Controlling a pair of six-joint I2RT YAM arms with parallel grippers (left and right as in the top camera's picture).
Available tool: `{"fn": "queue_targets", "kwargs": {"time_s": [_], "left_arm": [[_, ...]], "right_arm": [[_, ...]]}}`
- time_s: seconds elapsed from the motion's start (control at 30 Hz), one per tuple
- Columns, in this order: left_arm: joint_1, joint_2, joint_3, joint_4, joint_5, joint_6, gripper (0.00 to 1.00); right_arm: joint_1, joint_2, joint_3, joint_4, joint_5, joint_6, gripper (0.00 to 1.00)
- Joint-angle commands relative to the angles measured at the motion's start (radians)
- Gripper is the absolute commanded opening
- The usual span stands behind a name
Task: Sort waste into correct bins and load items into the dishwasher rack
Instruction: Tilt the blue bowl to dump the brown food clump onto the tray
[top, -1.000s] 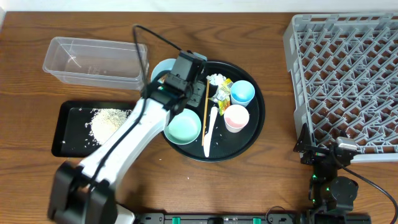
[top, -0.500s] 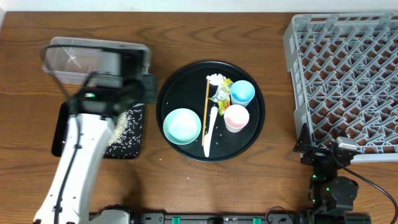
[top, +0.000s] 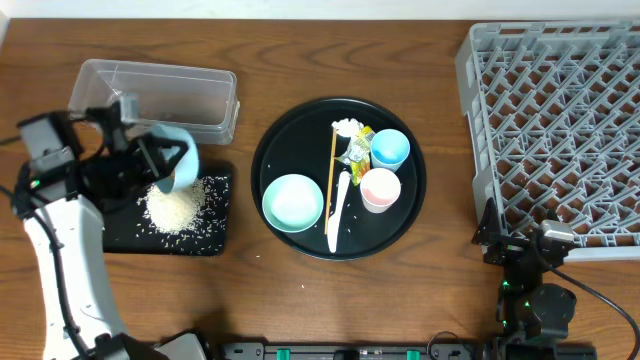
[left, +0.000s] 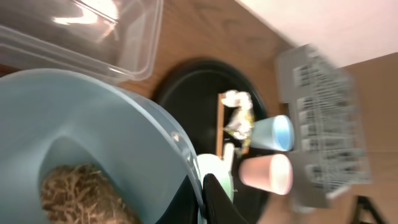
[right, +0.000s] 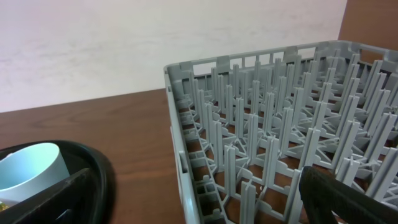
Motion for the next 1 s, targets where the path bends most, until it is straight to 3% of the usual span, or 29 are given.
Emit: {"fn": "queue_targets", "kwargs": {"time_s": [0.0, 0.47, 0.97], "left_arm": [[0.086, -0.016, -0.073, 0.019, 0.252, 0.06, 0.06], [0.369, 0.008, -0.301, 0.156, 0.594, 0.059, 0.06], [0.436, 0.323, -0.322, 0.189, 0.623, 0.05, 0.06]], "right_arm": [[0.011, -0.007, -0.002, -0.003, 0.011, -0.01, 0.99], [0.011, -0.007, -0.002, -0.003, 0.011, -0.01, 0.99], [0.011, -0.007, -0.002, -0.003, 0.011, -0.01, 0.99]]}}
